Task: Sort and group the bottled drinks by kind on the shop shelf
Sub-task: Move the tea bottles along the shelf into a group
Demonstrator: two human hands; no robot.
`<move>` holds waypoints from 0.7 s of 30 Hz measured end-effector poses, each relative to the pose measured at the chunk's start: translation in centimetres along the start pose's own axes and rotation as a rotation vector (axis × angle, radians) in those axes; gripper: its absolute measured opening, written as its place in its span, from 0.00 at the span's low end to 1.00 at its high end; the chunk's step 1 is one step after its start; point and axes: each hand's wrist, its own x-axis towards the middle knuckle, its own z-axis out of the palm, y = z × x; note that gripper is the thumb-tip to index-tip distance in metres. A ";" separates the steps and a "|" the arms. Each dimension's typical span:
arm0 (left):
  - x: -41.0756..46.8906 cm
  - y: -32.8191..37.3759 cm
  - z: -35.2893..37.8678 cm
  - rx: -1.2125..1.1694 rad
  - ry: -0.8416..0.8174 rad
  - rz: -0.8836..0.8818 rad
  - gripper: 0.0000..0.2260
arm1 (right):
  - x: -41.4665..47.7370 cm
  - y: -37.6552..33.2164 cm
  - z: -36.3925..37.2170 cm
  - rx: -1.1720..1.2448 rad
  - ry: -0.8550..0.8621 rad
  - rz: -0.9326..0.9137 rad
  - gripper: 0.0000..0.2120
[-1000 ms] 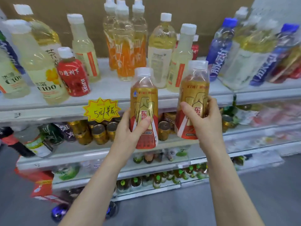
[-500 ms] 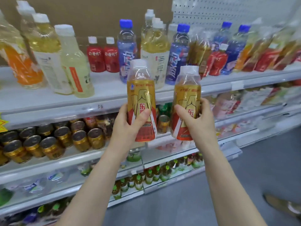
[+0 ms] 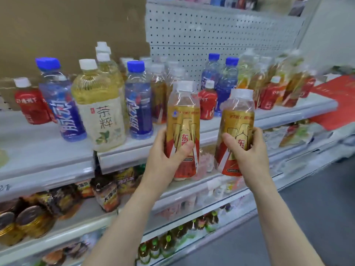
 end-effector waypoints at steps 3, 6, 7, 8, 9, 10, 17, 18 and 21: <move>3.4 -1.4 3.4 -0.019 -0.010 0.017 0.30 | 4.3 1.8 -1.6 0.001 -0.005 -0.014 0.20; 6.5 -2.0 6.3 -0.026 0.027 0.027 0.32 | 8.3 2.8 -3.2 -0.002 0.011 -0.033 0.18; 7.5 -2.1 7.3 -0.022 0.046 0.029 0.31 | 9.6 3.2 -3.7 -0.008 0.007 -0.031 0.18; 8.2 -2.1 7.9 -0.018 0.058 0.036 0.30 | 10.5 3.5 -4.0 -0.013 0.001 -0.031 0.17; 8.7 -2.0 8.4 -0.009 0.063 0.044 0.28 | 11.3 3.7 -4.3 -0.013 -0.008 -0.033 0.16; 9.3 -2.0 8.9 0.006 0.072 0.050 0.26 | 12.3 4.0 -4.5 -0.006 -0.021 -0.035 0.17; 11.4 -1.8 12.1 0.047 0.225 0.056 0.22 | 18.4 4.6 -4.4 0.106 -0.215 -0.101 0.30; 11.3 -1.9 12.7 0.039 0.259 0.043 0.23 | 19.1 4.8 -4.4 0.106 -0.256 -0.111 0.30; 11.2 -2.5 14.7 0.028 0.353 0.009 0.24 | 20.8 5.9 -4.8 0.138 -0.368 -0.121 0.27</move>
